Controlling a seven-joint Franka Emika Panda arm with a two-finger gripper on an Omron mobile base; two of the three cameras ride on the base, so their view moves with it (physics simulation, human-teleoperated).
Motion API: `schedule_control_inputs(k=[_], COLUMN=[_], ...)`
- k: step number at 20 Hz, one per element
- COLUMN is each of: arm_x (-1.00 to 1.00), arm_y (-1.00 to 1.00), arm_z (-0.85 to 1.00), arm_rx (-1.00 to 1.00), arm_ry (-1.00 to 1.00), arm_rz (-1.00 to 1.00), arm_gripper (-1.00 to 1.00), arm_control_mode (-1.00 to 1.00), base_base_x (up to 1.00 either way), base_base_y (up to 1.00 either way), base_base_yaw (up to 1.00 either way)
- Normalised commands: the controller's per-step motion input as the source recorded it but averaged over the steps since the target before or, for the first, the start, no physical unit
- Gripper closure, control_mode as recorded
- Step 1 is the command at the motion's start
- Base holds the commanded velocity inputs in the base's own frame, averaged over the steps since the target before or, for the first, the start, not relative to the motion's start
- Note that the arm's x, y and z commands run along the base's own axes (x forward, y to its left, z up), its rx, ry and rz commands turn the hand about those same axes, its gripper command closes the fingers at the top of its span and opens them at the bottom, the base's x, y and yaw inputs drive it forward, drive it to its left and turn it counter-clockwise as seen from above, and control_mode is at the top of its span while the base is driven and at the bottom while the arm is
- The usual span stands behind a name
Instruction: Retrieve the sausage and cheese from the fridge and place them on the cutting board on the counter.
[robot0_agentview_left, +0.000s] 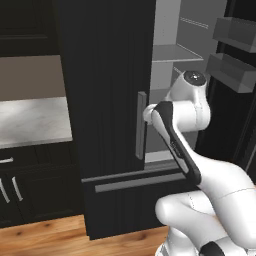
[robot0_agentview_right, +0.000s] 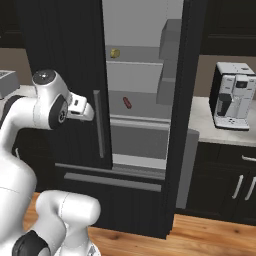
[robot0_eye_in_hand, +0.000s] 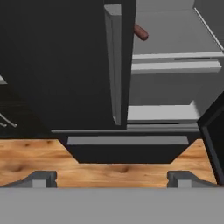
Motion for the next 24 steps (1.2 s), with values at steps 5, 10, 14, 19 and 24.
schedule_control_inputs(k=[5, 10, 14, 19, 24], arm_x=[0.28, 0.51, 0.81, 0.70, 0.59], arm_y=[-0.04, 0.01, 0.00, 0.05, 0.09], arm_z=[-0.39, -0.45, -0.14, -0.24, -0.28], arm_rx=[-0.06, 0.01, 0.05, 0.01, 0.00], arm_ry=[-0.10, 0.00, 0.00, 0.00, 0.00], arm_rz=[-0.13, 0.00, 0.00, 0.00, 0.00], arm_gripper=[-1.00, -1.00, -1.00, -1.00, -1.00], arm_control_mode=[-1.00, -1.00, -1.00, -1.00, -1.00], base_base_x=[0.00, 0.00, 0.00, 0.00, 0.00], base_base_y=[0.00, 0.00, 0.00, 0.00, 0.00], base_base_yaw=[0.00, 0.00, 0.00, 0.00, 0.00])
